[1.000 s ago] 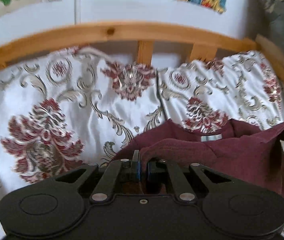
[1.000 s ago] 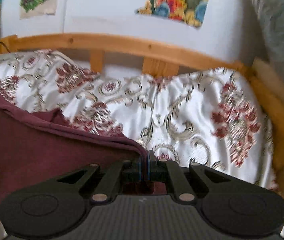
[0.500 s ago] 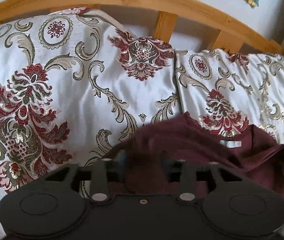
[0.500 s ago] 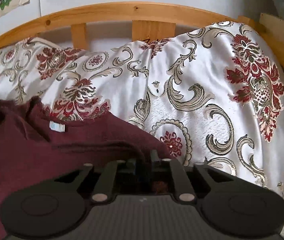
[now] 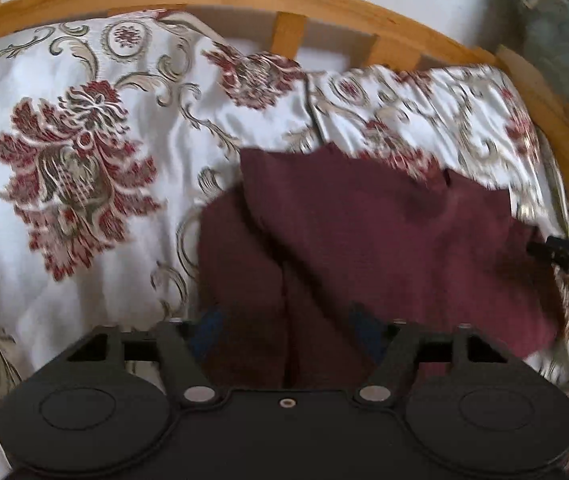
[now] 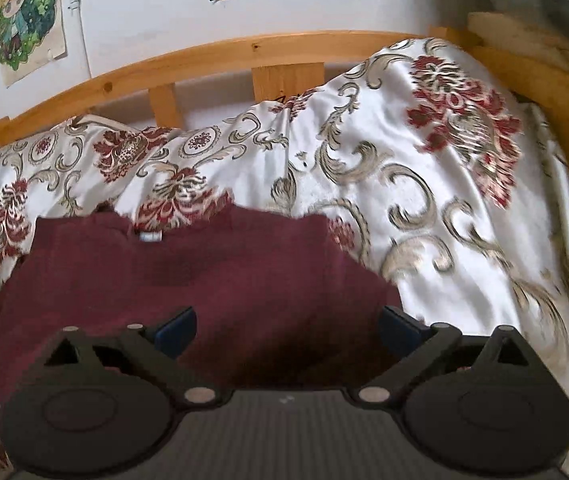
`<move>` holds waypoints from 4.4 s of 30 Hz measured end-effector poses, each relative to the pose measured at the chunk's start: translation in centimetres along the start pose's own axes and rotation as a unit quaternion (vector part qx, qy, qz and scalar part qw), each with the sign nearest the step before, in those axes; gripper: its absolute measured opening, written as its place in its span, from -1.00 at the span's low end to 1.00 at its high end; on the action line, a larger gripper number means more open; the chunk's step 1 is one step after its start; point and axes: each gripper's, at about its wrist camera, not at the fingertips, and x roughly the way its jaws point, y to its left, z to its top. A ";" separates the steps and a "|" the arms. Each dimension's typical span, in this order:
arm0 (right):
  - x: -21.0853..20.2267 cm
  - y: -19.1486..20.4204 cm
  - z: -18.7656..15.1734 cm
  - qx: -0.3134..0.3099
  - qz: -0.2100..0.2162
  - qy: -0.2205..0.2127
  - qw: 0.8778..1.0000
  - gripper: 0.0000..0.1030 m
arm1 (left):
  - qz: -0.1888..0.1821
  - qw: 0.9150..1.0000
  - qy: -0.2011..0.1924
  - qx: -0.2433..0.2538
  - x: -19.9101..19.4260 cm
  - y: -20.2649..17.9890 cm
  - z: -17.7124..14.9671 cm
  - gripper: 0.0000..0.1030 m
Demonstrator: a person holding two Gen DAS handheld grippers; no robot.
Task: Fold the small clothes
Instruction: 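Lower the folded hem onto the shirt and open both grippers, then move the left gripper to the shirt's side edge and grasp it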
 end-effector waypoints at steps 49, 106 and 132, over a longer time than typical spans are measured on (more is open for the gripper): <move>-1.9 0.8 -6.3 0.094 -0.064 -0.036 0.993 -0.80 | 0.032 0.990 0.013 -0.139 0.9 0.7 -5.5 -0.75; -1.6 16.0 -11.6 -0.091 -0.078 -0.070 0.990 1.00 | 0.049 0.996 -0.026 -0.072 4.4 2.1 -3.4 0.95; -1.5 15.2 -11.6 -0.064 -0.059 -0.067 0.994 1.00 | 0.054 0.997 -0.044 -0.043 3.7 1.0 -3.4 -0.19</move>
